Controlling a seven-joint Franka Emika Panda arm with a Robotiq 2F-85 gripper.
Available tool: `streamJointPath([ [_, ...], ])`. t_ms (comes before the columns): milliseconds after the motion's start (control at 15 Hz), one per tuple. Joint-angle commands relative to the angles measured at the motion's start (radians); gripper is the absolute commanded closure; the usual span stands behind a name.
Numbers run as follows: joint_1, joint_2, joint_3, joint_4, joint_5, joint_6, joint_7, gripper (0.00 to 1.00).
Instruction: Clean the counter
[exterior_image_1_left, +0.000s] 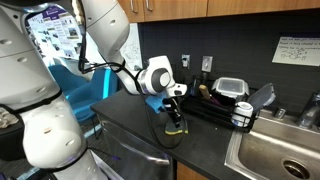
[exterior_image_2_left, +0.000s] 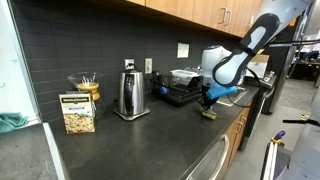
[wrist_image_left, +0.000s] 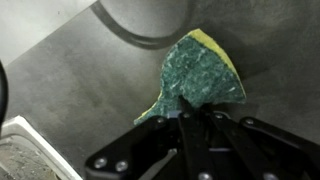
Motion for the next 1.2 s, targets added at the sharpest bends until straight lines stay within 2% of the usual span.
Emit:
streamJointPath([
  [0, 0.007, 0.057, -0.014, 0.066, -0.046, -0.013, 0.075, 0.97],
  [533, 0.044, 0.116, -0.064, 0.146, -0.051, -0.015, 0.129, 0.97],
  [600, 0.049, 0.117, -0.069, 0.147, -0.047, -0.014, 0.129, 0.89],
  [667, 0.055, 0.118, -0.073, 0.146, -0.045, -0.012, 0.127, 0.65],
  [733, 0.06, 0.115, -0.076, 0.143, -0.043, -0.011, 0.128, 0.69],
  [1133, 0.1, 0.088, -0.066, 0.115, 0.0, -0.006, 0.1, 0.33],
])
